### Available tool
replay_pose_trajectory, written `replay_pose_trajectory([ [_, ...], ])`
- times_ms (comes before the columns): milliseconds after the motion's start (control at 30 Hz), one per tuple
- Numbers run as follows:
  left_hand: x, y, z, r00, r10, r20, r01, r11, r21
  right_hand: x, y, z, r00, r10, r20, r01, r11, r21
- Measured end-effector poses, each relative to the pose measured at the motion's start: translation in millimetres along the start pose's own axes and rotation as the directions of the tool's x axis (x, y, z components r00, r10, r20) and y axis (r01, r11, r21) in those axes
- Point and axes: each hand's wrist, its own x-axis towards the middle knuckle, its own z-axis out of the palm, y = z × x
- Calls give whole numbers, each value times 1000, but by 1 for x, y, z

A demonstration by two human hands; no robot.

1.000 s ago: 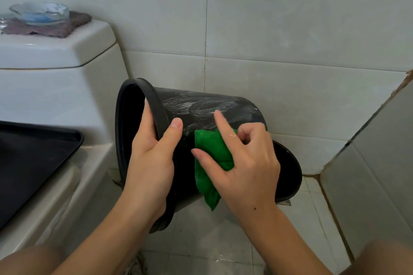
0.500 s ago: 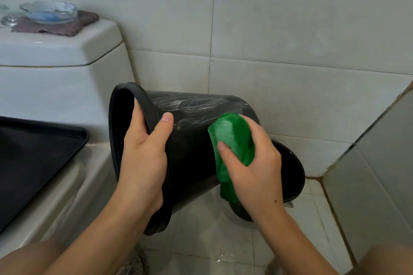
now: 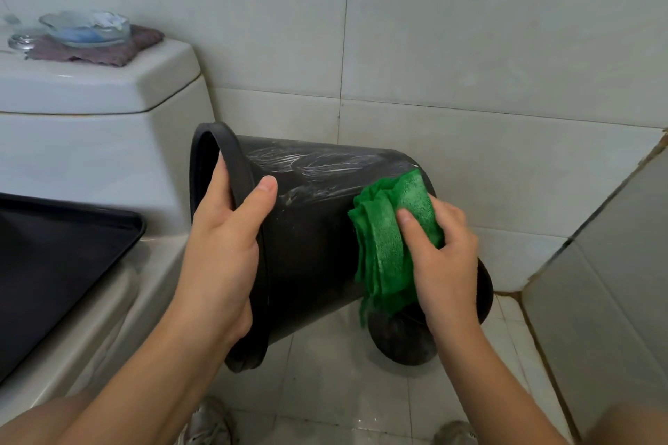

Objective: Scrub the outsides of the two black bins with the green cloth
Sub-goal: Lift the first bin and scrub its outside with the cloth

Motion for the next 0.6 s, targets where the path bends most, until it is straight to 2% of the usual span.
replay_pose_trajectory([
  [67, 0, 0, -1, 1000, -11, 2, 11, 1000, -9, -1, 4, 3, 991, -114, -74, 103, 986, -132],
  [133, -1, 0, 0, 1000, -21, -1, 21, 1000, -22, -2, 7, 5, 942, -303, -144, 268, 938, -221],
  [233, -2, 1, 1, 1000, -18, 1, 18, 999, -28, -1, 12, 7, 761, -625, -171, 490, 728, -480],
  [300, -3, 1, 2, 1000, -9, 5, 9, 999, -33, 3, 17, 6, 682, -717, -146, 530, 621, -577],
  [333, -3, 1, 1, 1000, -4, 7, 4, 1000, -28, 4, 18, 6, 673, -730, -122, 546, 601, -583],
  [400, -3, 1, 0, 1000, -3, 11, 4, 1000, -20, 4, 20, 7, 713, -698, -59, 570, 627, -531],
  [467, -3, 0, -1, 1000, -2, 12, 2, 1000, -15, 3, 17, 8, 801, -599, -2, 541, 725, -427],
  [533, -3, -1, -2, 1000, 9, 16, -9, 1000, -2, 0, 12, 8, 895, -441, 65, 437, 842, -316],
  [600, -4, -2, -2, 1000, 21, 19, -21, 1000, 7, -3, 6, 7, 938, -308, 158, 341, 901, -268],
])
